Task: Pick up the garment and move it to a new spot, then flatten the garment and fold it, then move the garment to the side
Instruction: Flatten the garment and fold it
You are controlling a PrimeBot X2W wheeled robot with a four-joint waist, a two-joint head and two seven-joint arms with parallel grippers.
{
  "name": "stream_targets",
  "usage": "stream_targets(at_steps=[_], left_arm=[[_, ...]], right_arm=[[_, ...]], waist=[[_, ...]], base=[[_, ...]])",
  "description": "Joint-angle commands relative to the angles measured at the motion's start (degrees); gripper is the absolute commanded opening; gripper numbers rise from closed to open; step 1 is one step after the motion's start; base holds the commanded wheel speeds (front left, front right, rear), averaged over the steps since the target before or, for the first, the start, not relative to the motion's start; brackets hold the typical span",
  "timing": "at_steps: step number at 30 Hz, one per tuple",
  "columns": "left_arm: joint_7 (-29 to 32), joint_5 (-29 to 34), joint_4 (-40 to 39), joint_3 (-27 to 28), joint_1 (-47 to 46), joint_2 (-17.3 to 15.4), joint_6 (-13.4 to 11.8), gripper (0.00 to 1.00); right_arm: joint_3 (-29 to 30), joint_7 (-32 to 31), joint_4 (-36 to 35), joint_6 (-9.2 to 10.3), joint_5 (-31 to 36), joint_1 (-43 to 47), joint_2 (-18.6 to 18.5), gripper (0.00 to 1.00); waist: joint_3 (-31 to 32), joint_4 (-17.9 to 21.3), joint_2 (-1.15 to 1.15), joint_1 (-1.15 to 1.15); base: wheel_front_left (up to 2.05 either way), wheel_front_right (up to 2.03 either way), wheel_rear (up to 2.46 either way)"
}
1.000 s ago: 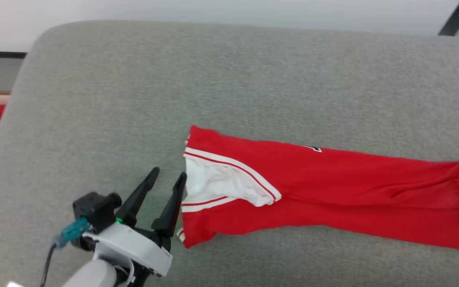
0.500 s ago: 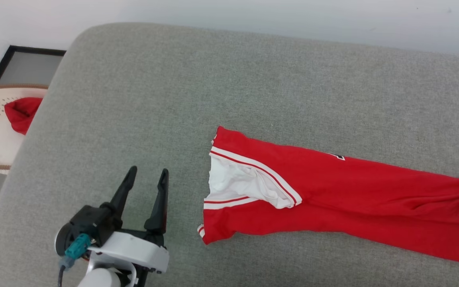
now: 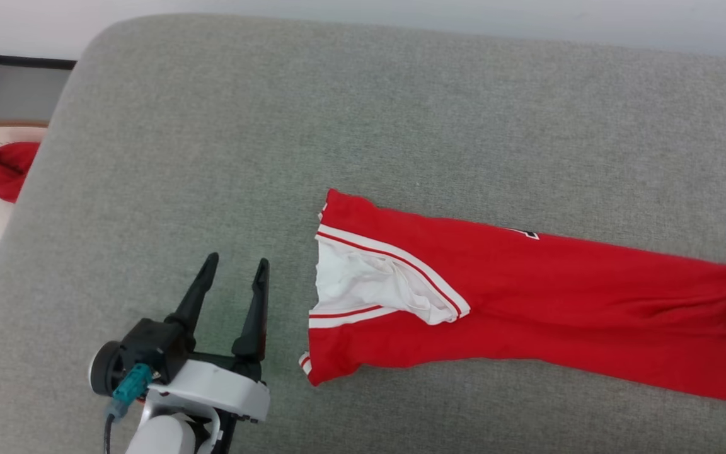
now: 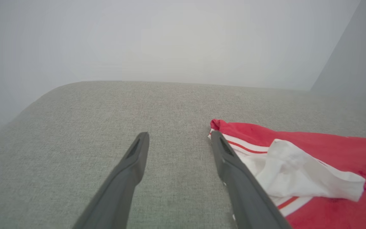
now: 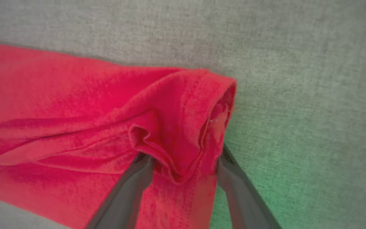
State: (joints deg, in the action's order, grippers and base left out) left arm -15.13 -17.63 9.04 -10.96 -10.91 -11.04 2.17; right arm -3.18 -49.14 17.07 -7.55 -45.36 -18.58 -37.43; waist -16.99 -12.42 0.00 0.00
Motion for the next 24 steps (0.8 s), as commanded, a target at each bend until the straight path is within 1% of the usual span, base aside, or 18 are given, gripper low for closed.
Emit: stream_targets(at_steps=[1,6,9,14,16,21,24], left_arm=[[0.0,1.3,0.6,1.2,-0.3,0.7,1.0,1.00],[0.0,3.0,0.8,3.5,0.0,1.6,2.1,1.00],[0.0,3.8,0.5,5.0,0.4,2.5,3.0,1.00],[0.0,4.7,-0.1,7.0,1.0,3.3,3.9,1.00],[0.0,5.0,-0.5,7.8,1.3,3.4,4.2,1.00],[0.0,4.9,-1.3,9.2,1.6,3.5,4.8,1.00],[0.0,4.6,-1.7,9.9,1.5,3.7,4.9,1.00]], right_arm=[[-2.5,0.0,2.0,0.12,-0.4,1.6,2.1,0.00],[-1.5,2.1,2.1,0.13,-0.8,0.8,1.4,0.00],[-0.1,4.3,2.6,0.27,-0.3,-0.4,0.3,0.00],[2.6,8.1,4.4,0.26,2.0,0.2,-3.4,0.00],[4.7,9.6,6.1,0.16,2.5,0.4,-4.6,0.00],[10.9,14.9,10.7,0.15,5.9,-0.5,-9.9,0.00],[14.2,18.0,13.8,0.12,8.5,-1.2,-11.4,0.00]], waist=[[-0.3,0.5,0.00,0.00],[-0.2,1.2,0.00,0.00],[-0.1,1.9,0.00,0.00],[-0.5,3.5,0.00,0.00],[-0.9,4.3,0.00,0.00],[-2.0,6.1,0.00,0.00],[-2.3,6.9,0.00,0.00]], base=[[0.00,0.00,0.00],[0.00,0.00,0.00],[0.00,0.00,0.00],[0.00,0.00,0.00],[0.00,0.00,0.00],[0.00,0.00,0.00],[0.00,0.00,0.00]])
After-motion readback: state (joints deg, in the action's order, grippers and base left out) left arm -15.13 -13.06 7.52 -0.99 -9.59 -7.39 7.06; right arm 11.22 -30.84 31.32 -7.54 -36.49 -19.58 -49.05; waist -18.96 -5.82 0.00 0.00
